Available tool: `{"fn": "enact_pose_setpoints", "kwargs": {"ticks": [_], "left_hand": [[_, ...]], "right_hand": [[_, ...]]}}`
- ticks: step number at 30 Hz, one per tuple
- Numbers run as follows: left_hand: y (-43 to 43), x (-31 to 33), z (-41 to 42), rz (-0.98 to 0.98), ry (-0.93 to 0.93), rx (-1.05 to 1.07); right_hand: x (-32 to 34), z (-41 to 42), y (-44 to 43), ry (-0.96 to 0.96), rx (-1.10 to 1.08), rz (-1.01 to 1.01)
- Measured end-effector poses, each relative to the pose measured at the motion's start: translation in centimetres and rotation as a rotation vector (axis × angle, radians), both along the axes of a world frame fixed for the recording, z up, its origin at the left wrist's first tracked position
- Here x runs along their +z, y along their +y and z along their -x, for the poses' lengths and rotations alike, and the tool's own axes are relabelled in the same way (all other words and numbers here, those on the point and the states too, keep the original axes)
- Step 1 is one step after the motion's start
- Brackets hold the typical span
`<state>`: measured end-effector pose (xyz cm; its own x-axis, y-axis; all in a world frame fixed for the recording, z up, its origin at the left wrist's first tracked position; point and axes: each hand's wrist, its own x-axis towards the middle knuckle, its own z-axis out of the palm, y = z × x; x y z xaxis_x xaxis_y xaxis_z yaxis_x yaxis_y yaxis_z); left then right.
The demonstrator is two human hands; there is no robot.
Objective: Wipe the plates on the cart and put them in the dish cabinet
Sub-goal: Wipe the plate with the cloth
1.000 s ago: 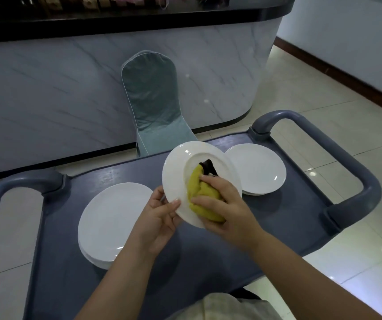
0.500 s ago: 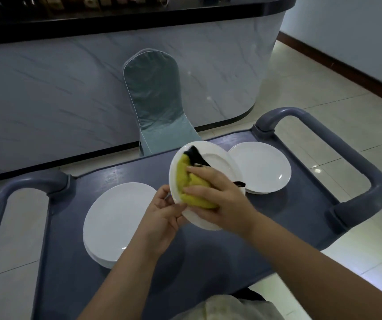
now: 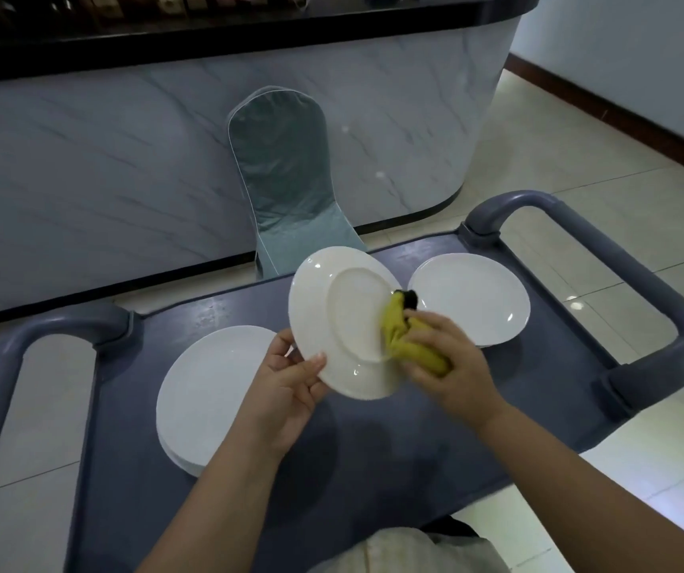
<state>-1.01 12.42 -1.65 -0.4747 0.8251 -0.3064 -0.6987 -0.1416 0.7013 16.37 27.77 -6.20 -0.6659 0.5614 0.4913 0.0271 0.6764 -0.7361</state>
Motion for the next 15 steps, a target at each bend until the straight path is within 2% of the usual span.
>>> {"fn": "enact_pose_setpoints", "kwargs": {"ticks": [2, 4, 7, 11, 13, 15], "left_hand": [[0.4, -0.1, -1.1, 0.03, 0.08, -0.052], [0.8, 0.2, -2.0, 0.04, 0.169, -0.101], [1.3, 0.8, -1.8, 0.031, 0.216, -0.082], [1.9, 1.3, -0.1, -0.023, 0.141, -0.046], [2.6, 1.3, 0.2, 0.002, 0.108, -0.031], [3.7, 1.4, 0.2, 0.046, 0.093, -0.004]], "right_hand": [[0.3, 1.5, 1.1, 0.098, -0.265, 0.185], [2.2, 4.2, 1.5, 0.155, -0.369, 0.244], [4.9, 7.0, 0.3, 0.118, -0.276, 0.122], [4.2, 5.6, -2.3, 0.091, 0.052, -0.121], [2.8, 3.8, -1.6, 0.074, 0.071, -0.146], [1.9, 1.9, -0.1, 0.033, -0.001, -0.104]]}}
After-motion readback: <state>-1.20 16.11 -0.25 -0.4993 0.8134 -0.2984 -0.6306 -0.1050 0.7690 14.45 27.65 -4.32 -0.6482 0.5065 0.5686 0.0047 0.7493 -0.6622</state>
